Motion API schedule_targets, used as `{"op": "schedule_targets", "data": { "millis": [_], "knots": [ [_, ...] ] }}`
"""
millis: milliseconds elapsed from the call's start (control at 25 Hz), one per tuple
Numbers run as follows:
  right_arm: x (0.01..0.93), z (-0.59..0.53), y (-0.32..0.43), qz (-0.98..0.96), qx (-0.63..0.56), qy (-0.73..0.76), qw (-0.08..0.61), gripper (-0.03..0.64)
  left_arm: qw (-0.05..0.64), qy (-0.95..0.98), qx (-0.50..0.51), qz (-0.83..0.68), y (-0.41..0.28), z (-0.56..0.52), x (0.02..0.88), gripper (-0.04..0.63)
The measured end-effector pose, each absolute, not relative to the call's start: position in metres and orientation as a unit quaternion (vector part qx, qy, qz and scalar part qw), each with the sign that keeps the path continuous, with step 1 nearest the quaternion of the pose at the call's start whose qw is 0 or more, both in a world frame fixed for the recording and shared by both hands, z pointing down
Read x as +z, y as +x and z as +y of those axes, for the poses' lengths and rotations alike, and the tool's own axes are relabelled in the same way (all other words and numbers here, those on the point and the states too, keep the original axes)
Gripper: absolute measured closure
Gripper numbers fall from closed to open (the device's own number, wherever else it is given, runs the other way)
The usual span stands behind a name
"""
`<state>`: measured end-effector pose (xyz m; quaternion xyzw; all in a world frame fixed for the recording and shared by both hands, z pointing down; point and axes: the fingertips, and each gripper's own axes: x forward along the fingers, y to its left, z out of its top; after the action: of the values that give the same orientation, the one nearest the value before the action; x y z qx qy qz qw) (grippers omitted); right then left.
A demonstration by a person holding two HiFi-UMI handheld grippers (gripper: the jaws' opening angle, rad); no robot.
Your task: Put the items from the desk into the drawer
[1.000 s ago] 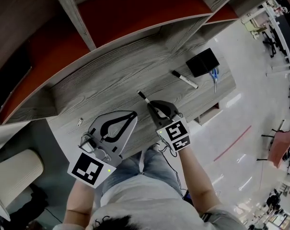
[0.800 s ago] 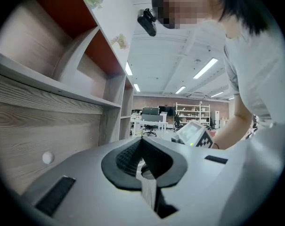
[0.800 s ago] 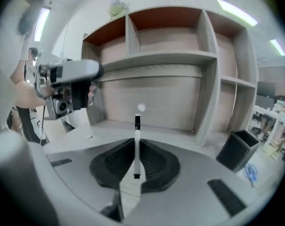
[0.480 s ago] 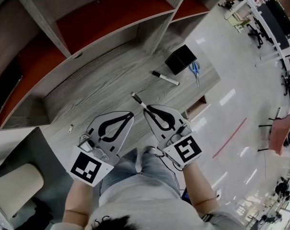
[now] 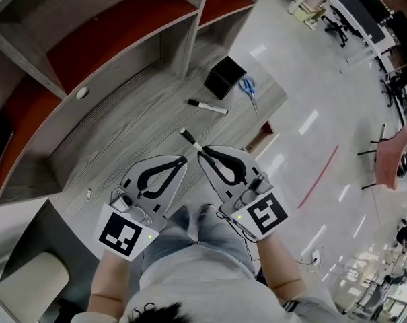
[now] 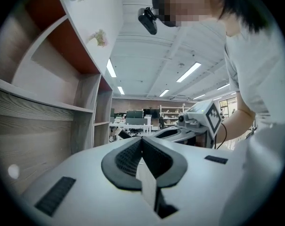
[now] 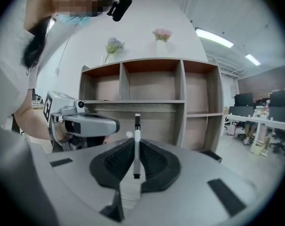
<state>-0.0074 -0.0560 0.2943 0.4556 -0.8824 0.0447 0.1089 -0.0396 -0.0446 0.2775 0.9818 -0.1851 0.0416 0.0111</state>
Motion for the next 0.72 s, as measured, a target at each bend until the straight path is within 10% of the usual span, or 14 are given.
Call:
{"op": "schedule_targets", "data": {
  "millis": [720],
  "knots": [
    [0.292,-0.028,0.129,-0.843,0.049,0.528,0.091,0.574,0.008,0.994,0.045,-0.098,0.102,-0.024,0.281,0.587]
  ]
}}
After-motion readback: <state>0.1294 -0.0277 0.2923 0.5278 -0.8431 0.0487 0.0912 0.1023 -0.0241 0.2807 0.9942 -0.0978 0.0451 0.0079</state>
